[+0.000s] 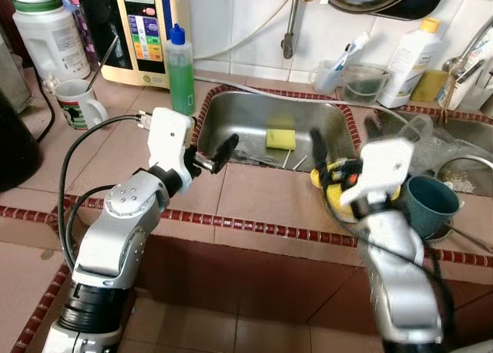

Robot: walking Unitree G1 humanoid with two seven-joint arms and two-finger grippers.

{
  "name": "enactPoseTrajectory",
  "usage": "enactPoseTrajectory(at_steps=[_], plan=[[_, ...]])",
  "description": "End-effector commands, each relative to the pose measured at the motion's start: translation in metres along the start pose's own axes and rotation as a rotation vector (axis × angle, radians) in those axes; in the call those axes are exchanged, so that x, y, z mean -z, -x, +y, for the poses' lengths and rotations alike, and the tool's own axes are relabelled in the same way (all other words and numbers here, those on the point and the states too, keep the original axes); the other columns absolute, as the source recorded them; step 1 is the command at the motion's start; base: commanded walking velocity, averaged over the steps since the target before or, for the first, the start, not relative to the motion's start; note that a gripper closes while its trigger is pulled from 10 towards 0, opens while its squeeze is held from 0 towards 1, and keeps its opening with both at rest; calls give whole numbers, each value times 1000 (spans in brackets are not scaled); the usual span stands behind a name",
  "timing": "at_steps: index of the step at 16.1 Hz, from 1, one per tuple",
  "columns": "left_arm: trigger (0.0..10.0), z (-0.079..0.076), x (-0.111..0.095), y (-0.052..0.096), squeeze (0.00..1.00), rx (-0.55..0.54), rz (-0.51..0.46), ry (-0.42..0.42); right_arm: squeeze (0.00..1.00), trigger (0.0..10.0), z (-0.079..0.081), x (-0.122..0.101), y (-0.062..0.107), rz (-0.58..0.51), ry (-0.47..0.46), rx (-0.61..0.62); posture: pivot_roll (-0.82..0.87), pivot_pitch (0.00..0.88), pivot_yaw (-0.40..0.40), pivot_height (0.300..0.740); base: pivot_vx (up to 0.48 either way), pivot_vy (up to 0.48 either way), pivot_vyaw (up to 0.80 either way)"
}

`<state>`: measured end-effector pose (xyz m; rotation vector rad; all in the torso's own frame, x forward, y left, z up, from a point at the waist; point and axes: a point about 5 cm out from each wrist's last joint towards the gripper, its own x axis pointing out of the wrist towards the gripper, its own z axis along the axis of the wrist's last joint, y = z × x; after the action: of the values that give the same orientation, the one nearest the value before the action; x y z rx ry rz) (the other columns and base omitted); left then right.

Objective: Kitchen organization

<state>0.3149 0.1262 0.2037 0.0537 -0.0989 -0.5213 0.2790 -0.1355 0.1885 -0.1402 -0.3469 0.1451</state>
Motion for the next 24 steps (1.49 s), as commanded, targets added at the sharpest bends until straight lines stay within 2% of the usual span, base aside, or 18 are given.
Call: enactPoseTrajectory(at_steps=[1,2,3,10,17,21,24], plan=[[10000,-6,3,1,0,29,-6,-17,0,10000,0,-6,6,-24,33,-10,-81,0,-25,740,0,0,0],[10000,-8,5,3,0,34,-2,-15,0,10000,0,-3,11,-14,36,-21,-80,0,-24,740,0,0,0],[10000,-12,15,10,0,53,12,-21,0,10000,2,5,29,21,53,-52,-86,0,-17,740,0,0,0],[10000,-14,38,13,0,109,70,-34,0,10000,2,10,66,79,103,-21,-132,0,8,740,0,0,0],[10000,-20,47,9,0,208,104,-19,0,10000,0,10,77,101,104,40,-164,0,34,740,0,0,0],[10000,-23,51,6,0,240,110,-15,0,10000,-1,14,93,141,116,54,-194,12,47,740,0,0,0],[10000,-25,52,2,0,262,114,-18,0,10000,-3,15,106,168,91,86,-219,32,62,740,0,0,0]])
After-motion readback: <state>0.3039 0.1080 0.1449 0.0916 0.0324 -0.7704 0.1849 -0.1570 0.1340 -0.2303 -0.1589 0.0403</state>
